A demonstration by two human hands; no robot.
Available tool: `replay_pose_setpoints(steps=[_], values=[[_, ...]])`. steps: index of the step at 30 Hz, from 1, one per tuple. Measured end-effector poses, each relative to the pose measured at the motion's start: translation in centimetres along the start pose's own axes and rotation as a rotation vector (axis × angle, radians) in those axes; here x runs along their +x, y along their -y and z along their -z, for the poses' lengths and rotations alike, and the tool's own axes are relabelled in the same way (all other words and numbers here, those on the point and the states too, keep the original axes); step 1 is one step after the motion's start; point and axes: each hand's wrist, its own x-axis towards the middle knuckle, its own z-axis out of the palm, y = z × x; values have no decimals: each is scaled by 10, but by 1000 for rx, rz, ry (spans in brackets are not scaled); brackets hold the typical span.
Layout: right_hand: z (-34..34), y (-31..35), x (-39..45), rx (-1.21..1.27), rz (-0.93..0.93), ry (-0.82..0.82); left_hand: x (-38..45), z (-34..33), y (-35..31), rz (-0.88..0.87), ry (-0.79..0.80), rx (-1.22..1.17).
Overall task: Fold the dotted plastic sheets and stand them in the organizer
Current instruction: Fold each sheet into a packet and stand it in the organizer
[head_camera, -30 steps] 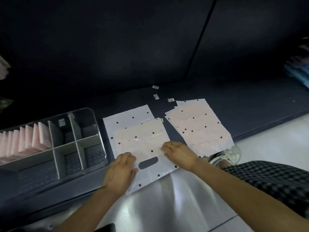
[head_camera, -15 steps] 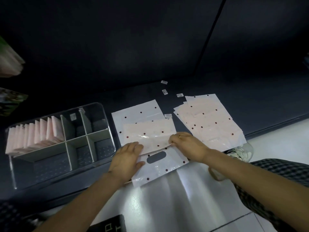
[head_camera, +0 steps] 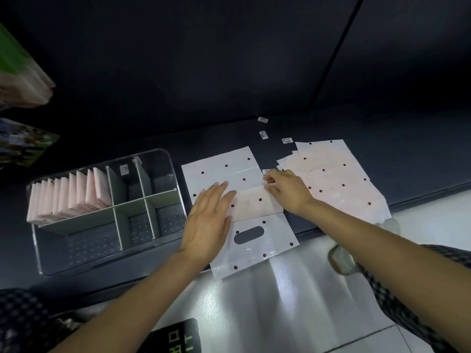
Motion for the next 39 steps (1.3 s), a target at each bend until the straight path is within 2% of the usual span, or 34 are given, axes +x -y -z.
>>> replay_pose_setpoints(steps=[3,5,8,13,17,25,33,39], values=[[-10,4,-7,-11,20,-215,-8,-12,-3,-11,56,7],[-21,7,-19,19,98,-278,-16,-24,-3,0,136,2],[-44,13,-39,-27,215,-198,-25,-45,2,6,258,80],[-83,29,-51,-118,434,-62,-22,-65,6,36,359,169],[-84,12,-56,-237,466,-90,-24,-67,16,20,446,264],[-45,-60,-64,-362,516,-256,-37,-53,42,-32,474,290],[-39,-50,-46,-253,507,-308,-46,-55,40,86,421,178],[-36,-41,-29,-373,510,-257,-44,-53,37,120,436,132]])
